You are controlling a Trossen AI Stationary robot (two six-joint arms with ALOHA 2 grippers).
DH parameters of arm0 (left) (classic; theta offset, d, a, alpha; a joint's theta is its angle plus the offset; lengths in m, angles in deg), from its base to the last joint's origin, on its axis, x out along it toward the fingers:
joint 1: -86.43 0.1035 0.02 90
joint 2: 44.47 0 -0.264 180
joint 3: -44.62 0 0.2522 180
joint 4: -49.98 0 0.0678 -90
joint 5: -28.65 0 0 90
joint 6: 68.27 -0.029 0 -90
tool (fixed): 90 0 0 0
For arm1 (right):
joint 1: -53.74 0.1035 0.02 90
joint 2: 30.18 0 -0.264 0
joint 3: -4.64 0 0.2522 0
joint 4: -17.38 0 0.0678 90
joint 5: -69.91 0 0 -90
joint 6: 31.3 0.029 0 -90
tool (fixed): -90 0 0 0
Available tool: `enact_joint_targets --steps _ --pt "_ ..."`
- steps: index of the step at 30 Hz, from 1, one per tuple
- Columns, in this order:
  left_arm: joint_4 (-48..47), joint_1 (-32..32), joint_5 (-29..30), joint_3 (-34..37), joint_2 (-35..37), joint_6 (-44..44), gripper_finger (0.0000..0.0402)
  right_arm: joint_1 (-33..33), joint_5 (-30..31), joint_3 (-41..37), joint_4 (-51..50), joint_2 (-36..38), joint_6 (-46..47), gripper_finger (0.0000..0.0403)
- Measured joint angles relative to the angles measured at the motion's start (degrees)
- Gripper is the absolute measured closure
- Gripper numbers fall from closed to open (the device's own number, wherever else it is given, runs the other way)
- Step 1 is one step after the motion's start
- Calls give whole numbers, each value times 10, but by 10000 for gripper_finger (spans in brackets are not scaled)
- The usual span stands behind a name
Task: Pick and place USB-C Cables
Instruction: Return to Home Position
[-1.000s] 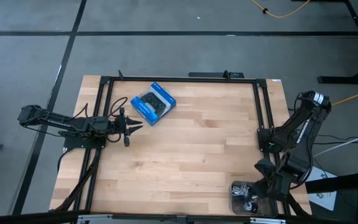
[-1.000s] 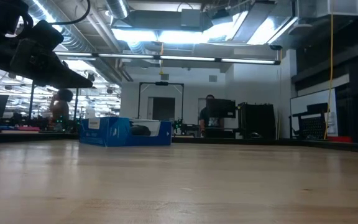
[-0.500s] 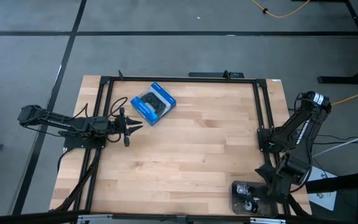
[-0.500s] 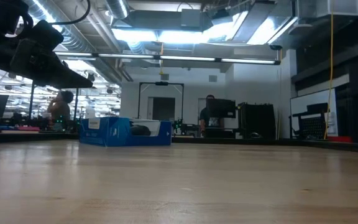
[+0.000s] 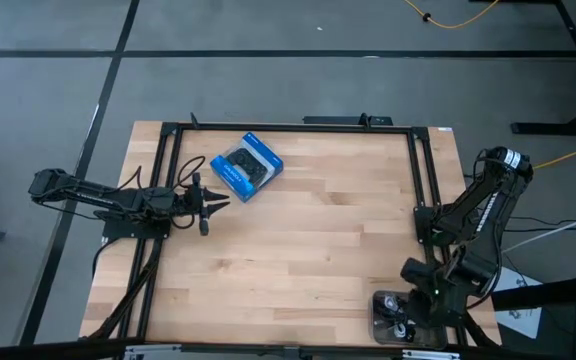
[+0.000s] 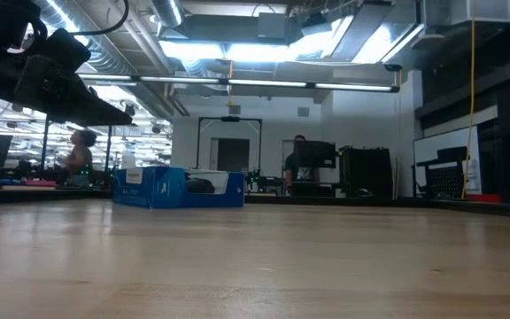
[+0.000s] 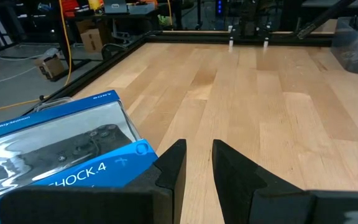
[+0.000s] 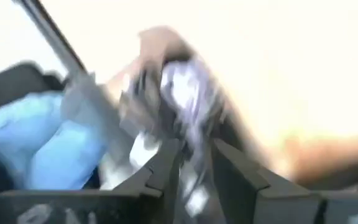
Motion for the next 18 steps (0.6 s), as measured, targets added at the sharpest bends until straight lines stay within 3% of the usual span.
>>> enact_joint_targets --steps 4,7,11,14,18 --pt "0 0 0 0 0 0 331 0 167 0 -48 0 -80 305" --pt "0 0 0 0 0 0 331 0 335 0 -75 3 -138 305" --pt "0 0 0 0 0 0 331 0 509 0 -35 5 -277 305" --pt "0 0 0 0 0 0 331 0 576 0 10 5 -336 305" --pt "0 0 0 0 0 0 331 -3 553 0 50 5 -459 305"
